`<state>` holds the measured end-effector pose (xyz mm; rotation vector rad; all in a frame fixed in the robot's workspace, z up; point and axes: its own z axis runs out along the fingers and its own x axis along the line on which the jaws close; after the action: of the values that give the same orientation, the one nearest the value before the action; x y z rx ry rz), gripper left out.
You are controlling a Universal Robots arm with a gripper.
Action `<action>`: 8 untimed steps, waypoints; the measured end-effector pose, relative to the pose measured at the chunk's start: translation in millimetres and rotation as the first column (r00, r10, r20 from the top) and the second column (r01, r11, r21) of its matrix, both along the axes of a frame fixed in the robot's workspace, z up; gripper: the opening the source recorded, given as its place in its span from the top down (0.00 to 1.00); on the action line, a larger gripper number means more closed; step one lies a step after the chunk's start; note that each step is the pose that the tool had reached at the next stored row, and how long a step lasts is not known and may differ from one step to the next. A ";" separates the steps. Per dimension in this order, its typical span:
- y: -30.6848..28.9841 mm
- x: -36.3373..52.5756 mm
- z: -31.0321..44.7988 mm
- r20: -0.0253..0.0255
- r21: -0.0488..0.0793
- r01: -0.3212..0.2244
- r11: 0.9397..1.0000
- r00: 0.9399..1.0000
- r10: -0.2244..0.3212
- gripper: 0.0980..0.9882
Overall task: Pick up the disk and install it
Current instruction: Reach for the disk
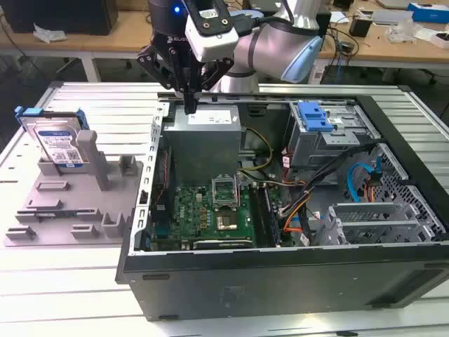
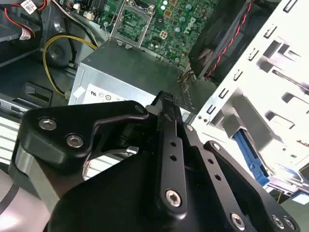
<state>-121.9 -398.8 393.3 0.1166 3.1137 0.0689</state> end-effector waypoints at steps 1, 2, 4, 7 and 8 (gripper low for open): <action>0.0 0.0 0.0 0.000 0.000 0.000 1.000 1.000 0.000 0.99; 0.0 0.0 0.0 0.000 0.000 0.000 1.000 1.000 0.000 0.99; 0.0 0.0 0.0 0.000 0.000 0.000 1.000 1.000 0.000 0.99; 0.0 0.0 0.0 0.000 0.000 0.000 1.000 1.000 0.000 0.99; 0.0 0.0 0.0 0.000 0.000 0.000 1.000 1.000 0.000 0.99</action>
<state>-121.9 -398.8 393.3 0.1166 3.1137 0.0689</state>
